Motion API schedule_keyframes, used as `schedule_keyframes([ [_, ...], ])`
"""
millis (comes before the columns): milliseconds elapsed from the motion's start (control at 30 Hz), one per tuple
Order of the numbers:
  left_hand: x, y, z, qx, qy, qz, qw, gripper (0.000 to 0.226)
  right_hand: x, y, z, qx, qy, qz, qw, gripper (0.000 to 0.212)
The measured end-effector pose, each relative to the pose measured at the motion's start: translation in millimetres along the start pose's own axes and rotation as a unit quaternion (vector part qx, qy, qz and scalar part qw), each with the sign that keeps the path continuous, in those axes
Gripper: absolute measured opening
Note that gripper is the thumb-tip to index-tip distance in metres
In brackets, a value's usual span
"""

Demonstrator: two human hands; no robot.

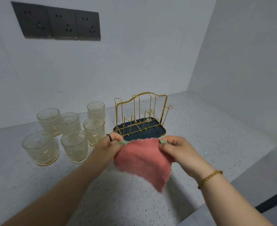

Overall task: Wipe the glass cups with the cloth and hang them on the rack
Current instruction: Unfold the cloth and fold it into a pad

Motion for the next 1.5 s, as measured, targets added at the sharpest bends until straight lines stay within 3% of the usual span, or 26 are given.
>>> schedule_keyframes([
  [133, 22, 3, 14, -0.036, 0.018, 0.032, 0.999, 0.026, 4, 1, -22, 0.000, -0.088, -0.054, 0.995, 0.026],
  [233, 25, -7, 4, -0.027, -0.045, -0.011, 0.999, 0.025, -1, -18, -9, -0.029, -0.036, -0.046, 0.998, 0.020],
  [400, 8, -29, -48, 0.056, -0.174, -0.099, 0.978, 0.029, -18, -57, 55, -0.115, 0.065, -0.010, 0.991, 0.025],
  [467, 3, -36, -64, 0.081, -0.208, -0.098, 0.970, 0.017, -23, -66, 72, -0.115, 0.077, 0.008, 0.990, 0.027],
  [500, 1, -38, -68, 0.088, -0.229, -0.094, 0.965, 0.010, -25, -68, 76, -0.106, 0.082, 0.015, 0.991, 0.027],
  [633, -1, -44, -74, 0.056, -0.291, -0.077, 0.952, 0.022, -22, -67, 78, -0.045, 0.154, 0.037, 0.986, 0.028],
  [800, -2, -24, -72, 0.017, -0.264, -0.091, 0.960, 0.024, -14, -45, 79, -0.011, 0.186, 0.009, 0.982, 0.023],
  [900, -9, -2, -82, -0.005, -0.264, -0.120, 0.957, 0.049, -14, -28, 85, 0.008, 0.246, -0.030, 0.969, 0.013],
  [1033, -19, 27, -102, -0.050, -0.317, -0.189, 0.928, 0.069, -22, -1, 98, 0.050, 0.339, -0.060, 0.938, 0.025],
  [1100, -23, 38, -111, -0.092, -0.366, -0.202, 0.904, 0.053, -28, 13, 105, 0.064, 0.375, -0.061, 0.923, 0.039],
  [1200, -26, 54, -119, -0.145, -0.380, -0.158, 0.900, 0.030, -35, 29, 117, 0.121, 0.435, -0.029, 0.892, 0.025],
  [1500, -38, 71, -117, -0.196, -0.367, -0.144, 0.898, 0.030, -38, 43, 125, 0.159, 0.442, 0.026, 0.882, 0.019],
])
Point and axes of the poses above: each hand's wrist, its own y-axis away from the middle knuckle, its own x-axis out of the back of the hand, z = x × y, the point moved 2 cm from there along -y, towards the middle knuckle, and after that the axes turned 5 degrees about -z, right-handed, at the moved point
